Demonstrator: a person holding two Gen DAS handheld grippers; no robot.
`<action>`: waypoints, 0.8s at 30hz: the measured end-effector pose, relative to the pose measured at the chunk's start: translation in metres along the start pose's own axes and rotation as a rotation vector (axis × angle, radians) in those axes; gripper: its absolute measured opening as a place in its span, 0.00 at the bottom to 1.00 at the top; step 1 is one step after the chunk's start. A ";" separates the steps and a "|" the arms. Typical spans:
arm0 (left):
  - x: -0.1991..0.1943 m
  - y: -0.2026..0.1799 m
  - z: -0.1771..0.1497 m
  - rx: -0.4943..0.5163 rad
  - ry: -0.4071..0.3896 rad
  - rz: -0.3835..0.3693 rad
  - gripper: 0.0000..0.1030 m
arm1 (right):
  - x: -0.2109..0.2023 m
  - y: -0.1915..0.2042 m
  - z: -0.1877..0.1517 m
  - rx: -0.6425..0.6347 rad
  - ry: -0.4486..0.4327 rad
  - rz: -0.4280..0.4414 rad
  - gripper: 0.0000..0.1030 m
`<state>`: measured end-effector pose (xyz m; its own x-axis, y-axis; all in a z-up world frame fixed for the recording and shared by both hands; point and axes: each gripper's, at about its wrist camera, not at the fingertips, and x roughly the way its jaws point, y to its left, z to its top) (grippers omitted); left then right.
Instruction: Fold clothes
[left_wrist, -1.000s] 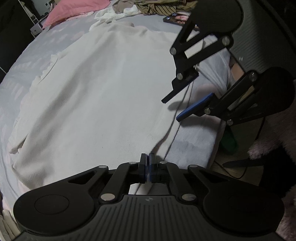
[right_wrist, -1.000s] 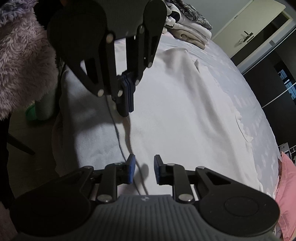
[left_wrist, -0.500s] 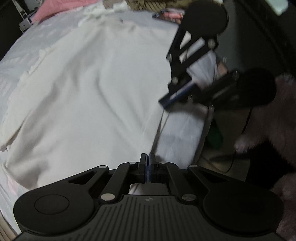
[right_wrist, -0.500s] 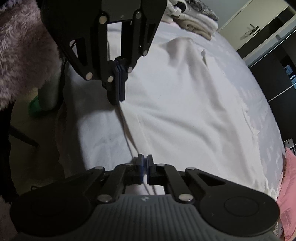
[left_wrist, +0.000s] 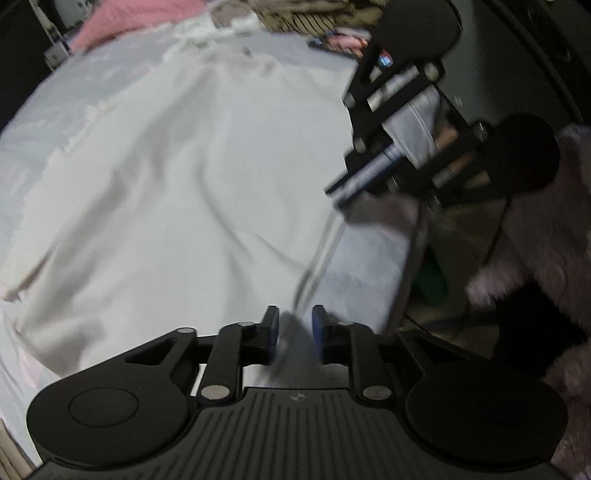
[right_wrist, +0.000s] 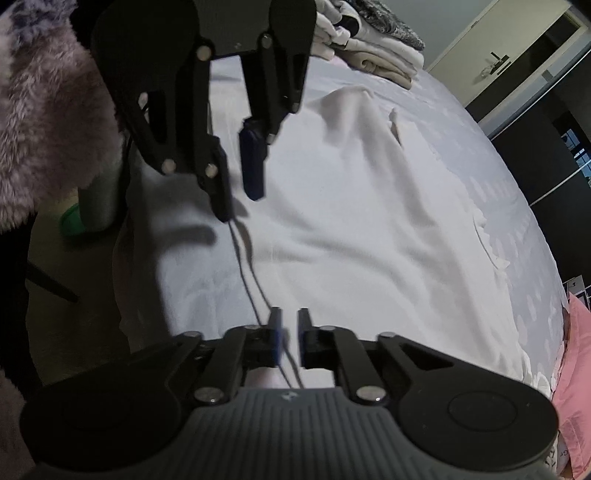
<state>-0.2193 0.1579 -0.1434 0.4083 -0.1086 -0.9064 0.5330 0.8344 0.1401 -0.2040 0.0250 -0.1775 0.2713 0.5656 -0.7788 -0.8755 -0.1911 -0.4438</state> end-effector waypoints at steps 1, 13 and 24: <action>0.000 0.001 0.001 -0.001 -0.005 0.005 0.19 | 0.001 0.001 0.001 -0.008 -0.001 0.000 0.19; 0.028 -0.015 0.015 0.094 -0.021 0.087 0.16 | 0.017 0.006 0.004 -0.021 0.035 0.026 0.01; 0.016 -0.005 0.008 0.023 0.006 0.045 0.21 | -0.002 -0.011 -0.003 0.015 0.021 0.037 0.18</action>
<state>-0.2094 0.1476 -0.1550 0.4279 -0.0684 -0.9012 0.5313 0.8257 0.1895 -0.1940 0.0233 -0.1721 0.2462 0.5415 -0.8038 -0.8910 -0.1999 -0.4076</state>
